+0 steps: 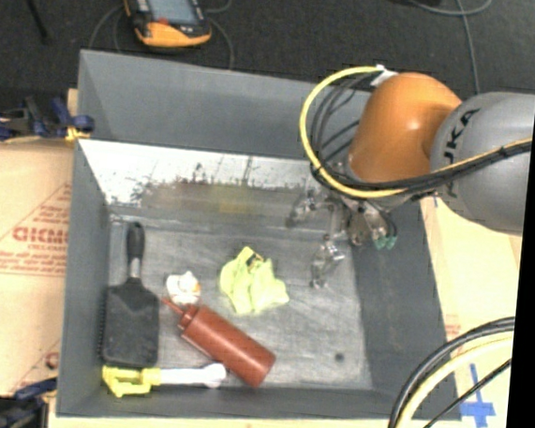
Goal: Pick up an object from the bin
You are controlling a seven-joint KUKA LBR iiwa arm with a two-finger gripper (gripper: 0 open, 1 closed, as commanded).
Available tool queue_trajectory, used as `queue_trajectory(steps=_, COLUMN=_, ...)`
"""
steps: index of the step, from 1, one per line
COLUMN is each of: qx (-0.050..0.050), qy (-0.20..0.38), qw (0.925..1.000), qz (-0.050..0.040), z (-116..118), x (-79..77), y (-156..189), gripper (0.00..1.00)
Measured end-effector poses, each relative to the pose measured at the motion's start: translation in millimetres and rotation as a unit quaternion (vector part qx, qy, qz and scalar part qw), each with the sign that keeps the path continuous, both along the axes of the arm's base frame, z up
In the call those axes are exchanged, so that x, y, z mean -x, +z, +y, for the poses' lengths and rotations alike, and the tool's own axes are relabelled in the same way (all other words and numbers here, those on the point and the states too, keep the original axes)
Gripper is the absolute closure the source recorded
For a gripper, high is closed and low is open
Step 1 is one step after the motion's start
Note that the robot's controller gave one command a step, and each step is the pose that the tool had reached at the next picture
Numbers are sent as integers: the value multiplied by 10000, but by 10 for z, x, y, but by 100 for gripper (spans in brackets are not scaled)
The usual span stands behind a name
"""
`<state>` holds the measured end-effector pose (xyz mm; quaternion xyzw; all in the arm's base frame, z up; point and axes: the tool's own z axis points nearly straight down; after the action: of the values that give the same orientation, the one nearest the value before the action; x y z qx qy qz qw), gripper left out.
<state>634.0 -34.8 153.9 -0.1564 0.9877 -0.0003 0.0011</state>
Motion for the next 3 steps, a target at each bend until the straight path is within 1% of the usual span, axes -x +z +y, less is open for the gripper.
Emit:
queue_trajectory(steps=1, qx=6, qy=787, qw=9969, qz=-18, z=228, x=54, y=-209, gripper=0)
queue_trajectory(steps=2, qx=-3, qy=1029, qw=9947, qz=-21, z=524, x=-10, y=-685, gripper=0)
queue_trajectory(steps=3, qx=-2, qy=-1133, qw=9935, qz=-69, z=610, x=292, y=-781, gripper=100)
